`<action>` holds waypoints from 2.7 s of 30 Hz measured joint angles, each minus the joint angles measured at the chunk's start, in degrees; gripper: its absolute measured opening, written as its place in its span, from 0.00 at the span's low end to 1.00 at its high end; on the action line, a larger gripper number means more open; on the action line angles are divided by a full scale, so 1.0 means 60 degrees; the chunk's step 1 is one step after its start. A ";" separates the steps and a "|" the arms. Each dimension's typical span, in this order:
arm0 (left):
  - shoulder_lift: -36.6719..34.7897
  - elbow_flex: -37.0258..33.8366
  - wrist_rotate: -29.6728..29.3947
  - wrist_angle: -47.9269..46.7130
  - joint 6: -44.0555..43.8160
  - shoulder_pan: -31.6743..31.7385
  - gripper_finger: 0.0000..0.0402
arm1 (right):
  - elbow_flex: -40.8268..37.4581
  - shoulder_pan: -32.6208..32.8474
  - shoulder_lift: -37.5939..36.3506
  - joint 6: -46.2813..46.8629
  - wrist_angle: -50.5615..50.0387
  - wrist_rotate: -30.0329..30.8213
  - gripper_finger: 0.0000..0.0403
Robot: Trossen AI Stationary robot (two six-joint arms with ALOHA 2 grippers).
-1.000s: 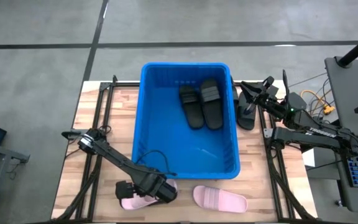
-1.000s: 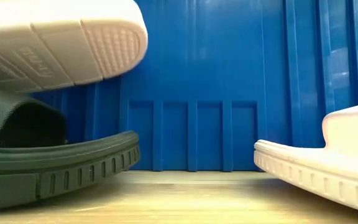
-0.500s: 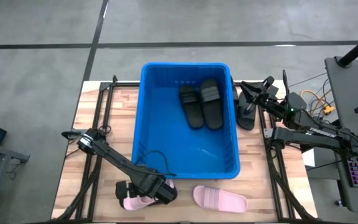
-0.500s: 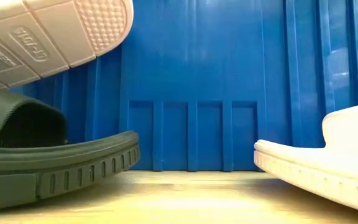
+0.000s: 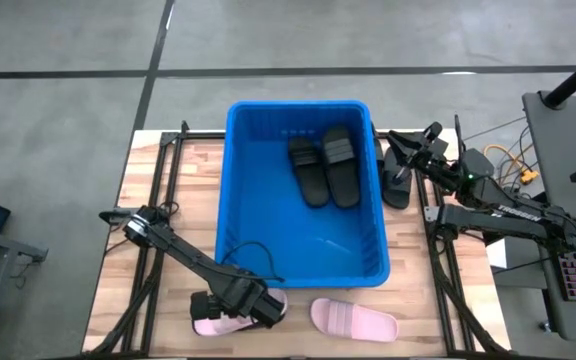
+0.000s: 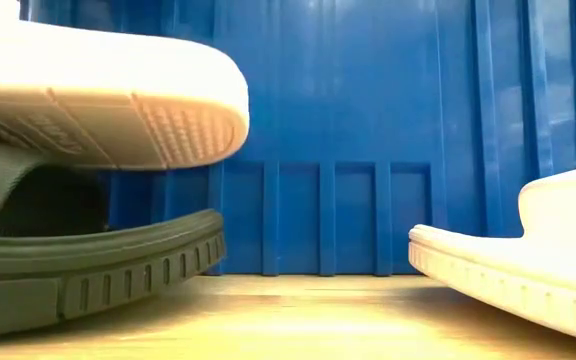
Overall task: Pick and place slides into bin
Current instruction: Move the pink slides to the middle left of the table
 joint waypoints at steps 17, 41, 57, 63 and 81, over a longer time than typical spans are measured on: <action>0.0004 0.0234 -0.1053 0.1048 -0.0281 -0.0257 0.55 | 0.0000 -0.0001 0.0002 -0.0020 0.0006 0.0002 0.14; 0.0066 0.1310 -0.2296 -0.0069 -0.0198 -0.0459 0.55 | 0.0000 0.0000 0.0007 -0.0017 0.0004 0.0004 0.14; 0.0029 0.1767 -0.2433 -0.0151 -0.0266 -0.1032 0.55 | 0.0000 -0.0001 0.0009 -0.0017 0.0000 0.0005 0.14; 0.0486 0.1604 -0.2469 -0.0241 -0.0266 -0.1063 0.55 | 0.0003 0.0002 0.0022 -0.0017 -0.0004 0.0007 0.14; 0.0650 0.1652 -0.1858 -0.0774 -0.0528 -0.1138 0.55 | 0.0004 0.0002 0.0004 -0.0017 0.0004 0.0004 0.14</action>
